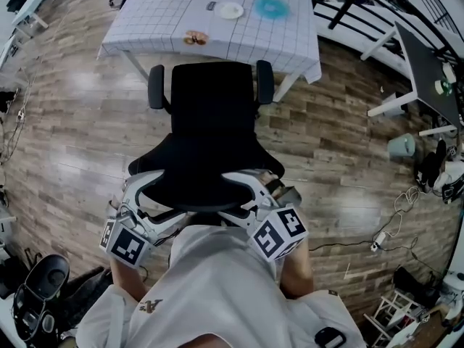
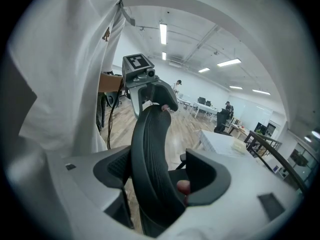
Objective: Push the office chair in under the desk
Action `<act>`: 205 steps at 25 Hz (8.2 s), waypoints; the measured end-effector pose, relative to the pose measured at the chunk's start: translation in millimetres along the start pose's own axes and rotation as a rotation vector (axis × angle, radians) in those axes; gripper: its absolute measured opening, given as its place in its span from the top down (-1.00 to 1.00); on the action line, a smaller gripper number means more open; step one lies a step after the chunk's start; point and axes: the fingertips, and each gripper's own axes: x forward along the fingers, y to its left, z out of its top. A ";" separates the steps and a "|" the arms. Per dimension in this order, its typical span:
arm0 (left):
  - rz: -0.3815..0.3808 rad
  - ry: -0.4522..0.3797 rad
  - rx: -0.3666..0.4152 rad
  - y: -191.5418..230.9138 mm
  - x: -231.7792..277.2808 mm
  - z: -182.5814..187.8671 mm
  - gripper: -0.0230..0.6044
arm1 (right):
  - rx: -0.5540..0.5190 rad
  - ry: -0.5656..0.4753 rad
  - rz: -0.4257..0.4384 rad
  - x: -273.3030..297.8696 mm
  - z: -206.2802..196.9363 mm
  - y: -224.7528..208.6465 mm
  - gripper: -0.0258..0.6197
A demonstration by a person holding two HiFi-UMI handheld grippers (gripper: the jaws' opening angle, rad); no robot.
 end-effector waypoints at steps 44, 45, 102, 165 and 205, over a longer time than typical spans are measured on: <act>-0.041 -0.033 0.024 118.8 3.4 -36.4 -0.38 | 0.047 0.051 -0.016 70.0 12.7 -97.9 -0.08; -0.042 -0.032 0.023 119.7 4.0 -36.7 -0.38 | 0.045 0.051 -0.017 70.2 12.4 -99.0 -0.08; -0.095 -0.063 0.064 257.4 35.6 -68.9 -0.42 | 0.060 0.094 -0.093 134.1 6.0 -224.9 -0.07; -0.097 -0.078 0.051 364.5 107.6 -62.4 -0.42 | 0.058 0.081 -0.107 142.2 -29.9 -349.4 -0.08; -0.145 -0.095 0.072 432.3 142.7 -65.4 -0.42 | 0.116 0.135 -0.118 157.2 -47.9 -420.5 -0.11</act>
